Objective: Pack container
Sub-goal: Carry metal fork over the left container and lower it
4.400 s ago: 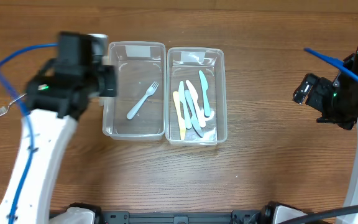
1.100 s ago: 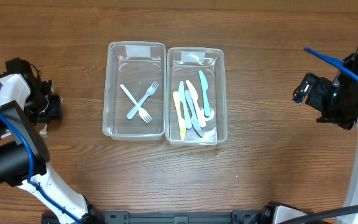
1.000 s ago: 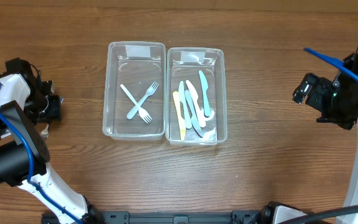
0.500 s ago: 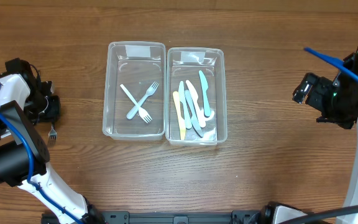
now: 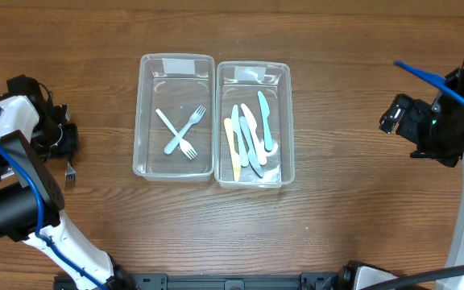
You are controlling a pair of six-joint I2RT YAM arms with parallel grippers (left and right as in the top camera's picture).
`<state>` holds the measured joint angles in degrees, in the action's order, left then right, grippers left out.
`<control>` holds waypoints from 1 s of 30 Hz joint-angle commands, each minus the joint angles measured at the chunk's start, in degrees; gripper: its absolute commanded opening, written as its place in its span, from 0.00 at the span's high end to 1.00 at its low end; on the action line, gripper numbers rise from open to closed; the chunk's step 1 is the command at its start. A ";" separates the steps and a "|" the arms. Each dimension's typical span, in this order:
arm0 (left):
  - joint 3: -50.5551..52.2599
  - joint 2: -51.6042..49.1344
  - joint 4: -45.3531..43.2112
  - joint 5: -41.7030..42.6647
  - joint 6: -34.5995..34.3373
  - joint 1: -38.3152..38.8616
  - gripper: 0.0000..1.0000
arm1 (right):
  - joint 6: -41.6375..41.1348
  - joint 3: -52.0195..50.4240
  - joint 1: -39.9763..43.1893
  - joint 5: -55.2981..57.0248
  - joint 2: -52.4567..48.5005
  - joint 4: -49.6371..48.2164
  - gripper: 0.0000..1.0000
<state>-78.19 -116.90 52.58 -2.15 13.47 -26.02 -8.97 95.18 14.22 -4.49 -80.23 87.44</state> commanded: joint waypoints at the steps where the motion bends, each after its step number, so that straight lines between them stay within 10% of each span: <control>1: 0.90 -3.30 -0.13 1.79 -1.66 -0.20 0.96 | -0.02 0.13 -0.22 -0.09 0.70 -0.46 0.00; 16: -10.19 20.24 8.17 4.74 -6.73 7.37 0.96 | -0.07 0.13 -0.24 -0.15 0.70 -0.83 0.00; 30: -11.13 28.15 7.56 -5.70 -26.18 41.79 0.96 | -0.04 0.13 -0.24 -0.17 0.70 -1.20 0.00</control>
<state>-89.34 -84.49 62.04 -4.05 -5.58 11.35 -8.97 95.18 14.20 -4.49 -80.23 86.54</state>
